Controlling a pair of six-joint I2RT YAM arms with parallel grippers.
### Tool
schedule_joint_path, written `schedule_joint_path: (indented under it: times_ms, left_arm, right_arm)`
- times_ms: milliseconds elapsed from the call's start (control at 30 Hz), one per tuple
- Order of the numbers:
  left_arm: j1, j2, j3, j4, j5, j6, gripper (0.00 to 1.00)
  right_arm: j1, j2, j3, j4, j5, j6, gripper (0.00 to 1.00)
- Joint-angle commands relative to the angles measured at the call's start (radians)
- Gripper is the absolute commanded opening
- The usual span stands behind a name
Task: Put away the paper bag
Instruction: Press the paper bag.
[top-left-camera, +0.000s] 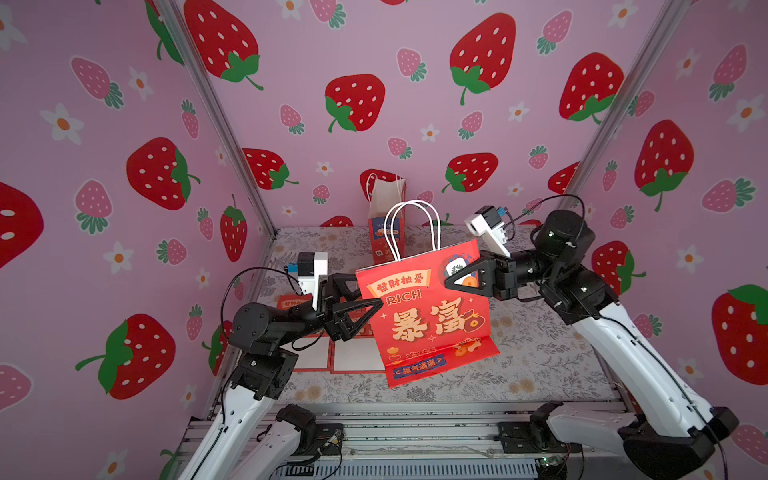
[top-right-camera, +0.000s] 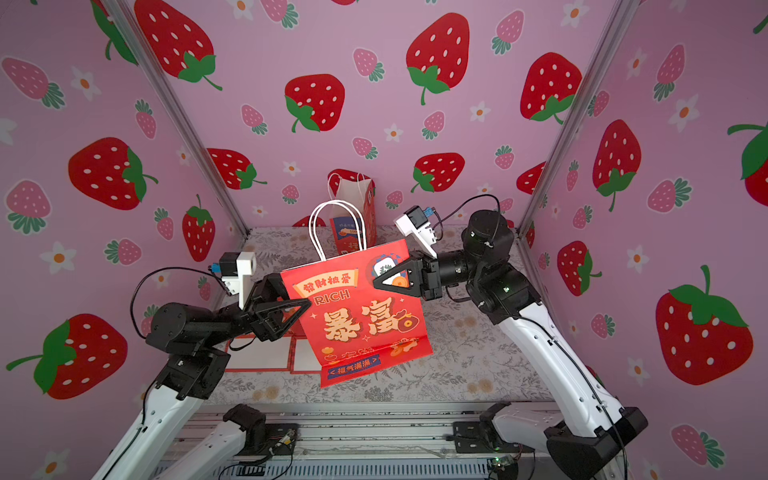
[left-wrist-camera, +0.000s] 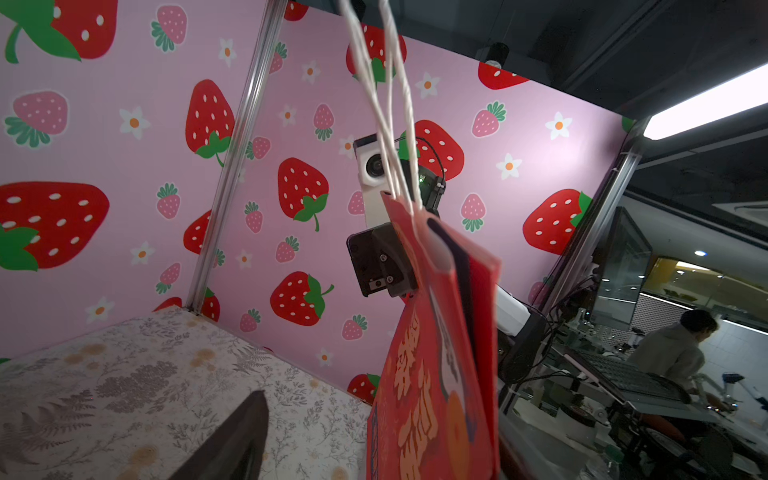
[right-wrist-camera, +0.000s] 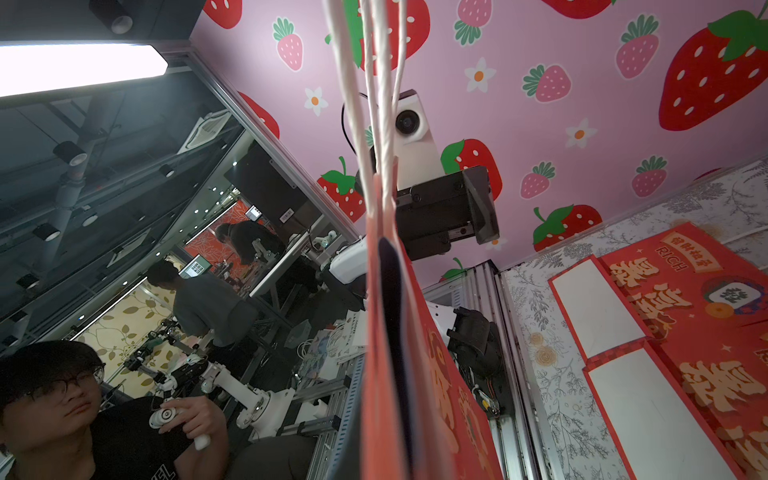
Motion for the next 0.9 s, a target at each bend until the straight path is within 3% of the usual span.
schedule_joint_path:
  times_ms: [0, 133, 367, 567, 600, 867]
  left_arm:
    - [-0.023, 0.006, 0.024, 0.044, 0.034, 0.01, 0.59]
    - [-0.041, 0.009, 0.034, -0.023, 0.027, 0.064, 0.41]
    - [-0.068, 0.036, 0.041, -0.014, 0.046, 0.071, 0.31]
    - [-0.078, 0.052, 0.043, -0.03, 0.033, 0.09, 0.07]
    - [-0.079, 0.054, 0.042, -0.034, 0.028, 0.094, 0.01]
    - [-0.079, 0.092, 0.082, -0.186, -0.044, 0.154, 0.0]
  right_arm:
    - [0.019, 0.024, 0.003, 0.026, 0.028, -0.005, 0.0]
    - [0.026, 0.036, 0.014, -0.012, 0.098, -0.035, 0.0]
    - [0.026, 0.035, 0.038, -0.03, 0.171, -0.052, 0.0]
    - [0.028, 0.021, 0.001, 0.025, 0.202, -0.018, 0.0]
    - [0.029, 0.019, -0.004, 0.029, 0.201, -0.014, 0.03]
    - [0.028, -0.052, -0.025, -0.153, 0.286, -0.126, 0.35]
